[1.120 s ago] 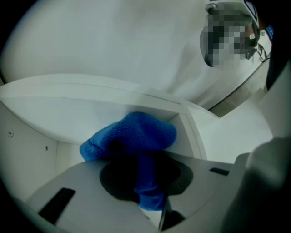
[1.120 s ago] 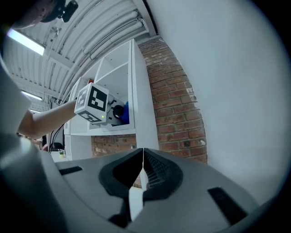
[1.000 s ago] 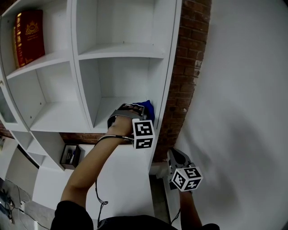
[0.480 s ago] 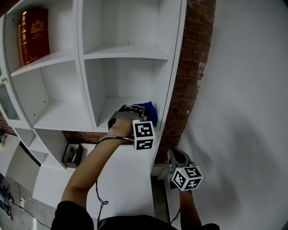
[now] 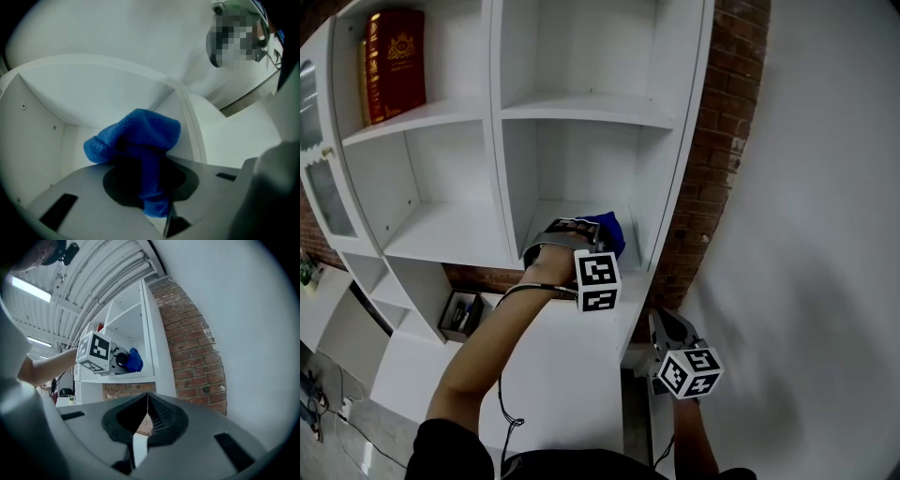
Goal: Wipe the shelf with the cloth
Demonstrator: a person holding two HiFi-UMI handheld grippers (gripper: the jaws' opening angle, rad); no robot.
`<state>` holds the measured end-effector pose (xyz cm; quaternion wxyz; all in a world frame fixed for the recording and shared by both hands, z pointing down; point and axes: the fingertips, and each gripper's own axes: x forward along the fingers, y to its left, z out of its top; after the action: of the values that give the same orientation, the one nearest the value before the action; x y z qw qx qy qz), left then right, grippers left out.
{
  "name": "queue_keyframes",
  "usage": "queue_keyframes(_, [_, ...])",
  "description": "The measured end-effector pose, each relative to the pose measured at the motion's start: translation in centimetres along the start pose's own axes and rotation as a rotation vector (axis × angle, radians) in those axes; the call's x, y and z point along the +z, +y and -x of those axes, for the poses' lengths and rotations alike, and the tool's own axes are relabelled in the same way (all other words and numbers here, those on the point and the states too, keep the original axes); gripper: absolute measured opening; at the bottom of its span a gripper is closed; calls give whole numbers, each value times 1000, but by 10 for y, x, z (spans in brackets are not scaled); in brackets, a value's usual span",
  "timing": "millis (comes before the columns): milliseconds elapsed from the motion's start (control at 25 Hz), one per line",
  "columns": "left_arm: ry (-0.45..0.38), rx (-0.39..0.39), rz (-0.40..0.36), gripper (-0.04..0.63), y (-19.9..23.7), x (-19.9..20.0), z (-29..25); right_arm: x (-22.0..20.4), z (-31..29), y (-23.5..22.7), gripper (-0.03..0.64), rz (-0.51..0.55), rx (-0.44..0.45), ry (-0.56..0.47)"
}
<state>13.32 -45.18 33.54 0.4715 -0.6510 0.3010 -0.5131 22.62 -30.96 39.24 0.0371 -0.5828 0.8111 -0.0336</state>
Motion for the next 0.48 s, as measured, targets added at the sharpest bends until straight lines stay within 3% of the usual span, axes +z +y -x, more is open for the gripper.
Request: queue_keyframes(480, [57, -7, 31, 86, -6, -42, 15, -2, -13, 27, 20, 11, 48, 3])
